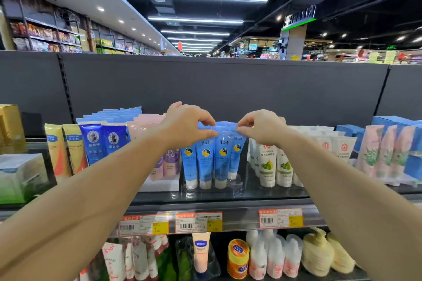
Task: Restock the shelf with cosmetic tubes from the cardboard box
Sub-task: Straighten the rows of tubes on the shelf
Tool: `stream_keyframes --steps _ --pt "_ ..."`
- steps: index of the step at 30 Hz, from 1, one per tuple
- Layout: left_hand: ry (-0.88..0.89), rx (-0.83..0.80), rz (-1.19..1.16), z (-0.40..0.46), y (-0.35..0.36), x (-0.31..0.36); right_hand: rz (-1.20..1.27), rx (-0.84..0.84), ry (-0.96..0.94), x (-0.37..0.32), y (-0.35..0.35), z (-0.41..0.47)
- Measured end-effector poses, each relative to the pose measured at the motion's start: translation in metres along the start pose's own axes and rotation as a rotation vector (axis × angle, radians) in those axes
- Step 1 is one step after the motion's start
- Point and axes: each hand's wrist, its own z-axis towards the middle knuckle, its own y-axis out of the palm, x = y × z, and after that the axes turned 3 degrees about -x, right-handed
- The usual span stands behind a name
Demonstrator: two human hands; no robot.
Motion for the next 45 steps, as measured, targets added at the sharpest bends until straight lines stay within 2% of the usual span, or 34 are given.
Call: stream_keyframes --steps 6,14,18,24,27,36,45 --pt "0.031 -0.04 0.095 0.006 0.009 0.013 0.017 -0.034 0.009 0.0 0.005 0.002" --pt "0.014 -0.034 0.112 0.007 0.012 0.013 0.05 -0.067 -0.013 0.003 0.003 -0.002" --pt "-0.005 -0.024 0.124 0.007 0.015 0.012 0.159 -0.042 -0.017 0.004 -0.001 -0.005" --pt "-0.058 -0.02 0.082 0.007 0.019 0.007 0.179 -0.018 -0.051 0.007 -0.022 -0.01" --pt "-0.064 -0.017 0.067 0.008 0.019 0.008 0.177 -0.046 -0.06 0.009 -0.017 -0.013" --pt "-0.07 -0.011 0.054 0.009 0.02 0.012 0.217 0.007 -0.088 0.005 -0.008 -0.011" --pt "-0.078 -0.007 0.053 0.009 0.02 0.011 0.234 -0.042 -0.115 0.004 -0.009 -0.011"
